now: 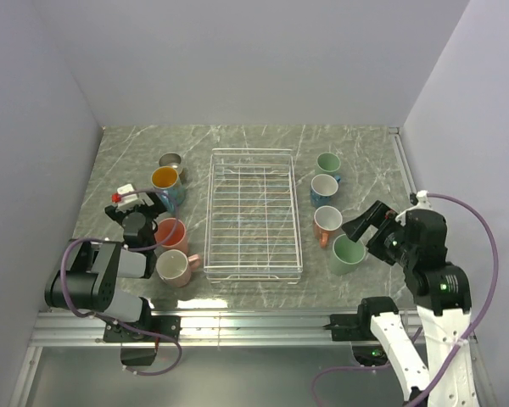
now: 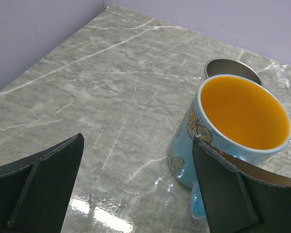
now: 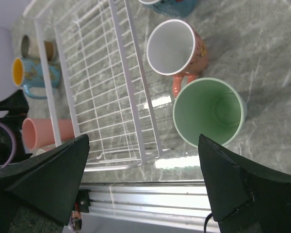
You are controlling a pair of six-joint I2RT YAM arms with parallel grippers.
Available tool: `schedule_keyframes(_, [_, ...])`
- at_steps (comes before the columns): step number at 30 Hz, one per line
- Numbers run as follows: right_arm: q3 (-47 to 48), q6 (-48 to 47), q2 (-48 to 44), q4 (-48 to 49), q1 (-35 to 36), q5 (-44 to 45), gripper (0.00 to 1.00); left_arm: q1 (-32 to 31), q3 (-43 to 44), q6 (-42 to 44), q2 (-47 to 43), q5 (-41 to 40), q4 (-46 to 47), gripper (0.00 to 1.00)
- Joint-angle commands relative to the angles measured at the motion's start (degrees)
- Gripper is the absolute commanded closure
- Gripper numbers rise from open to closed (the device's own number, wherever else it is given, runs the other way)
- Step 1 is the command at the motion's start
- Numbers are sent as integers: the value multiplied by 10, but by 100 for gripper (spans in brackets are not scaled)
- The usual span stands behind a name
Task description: Load the cups into the dish rack
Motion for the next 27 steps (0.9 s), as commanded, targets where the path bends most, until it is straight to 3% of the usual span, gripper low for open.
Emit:
schedule_keyframes(1, [26,-29,32,-27,3,-11,0,-2,-13,-7,-17,-6,56,1])
schedule_keyframes(8, [-16,-10,11,-11,3,-33,1,-8,1,0,-16,-6,37,1])
schedule_keyframes(22, [4,-22,33,-24,3,-24,2,-31,10,25,-13,-21,35,1])
schedule_keyframes(25, [2,-21,33,-27,2,-22,2,-30,95,28,-67,-6,-173,1])
schedule_keyframes(27, [0,-21,29,-27,2,-15,2,-30,99,43,-93,6,-185,1])
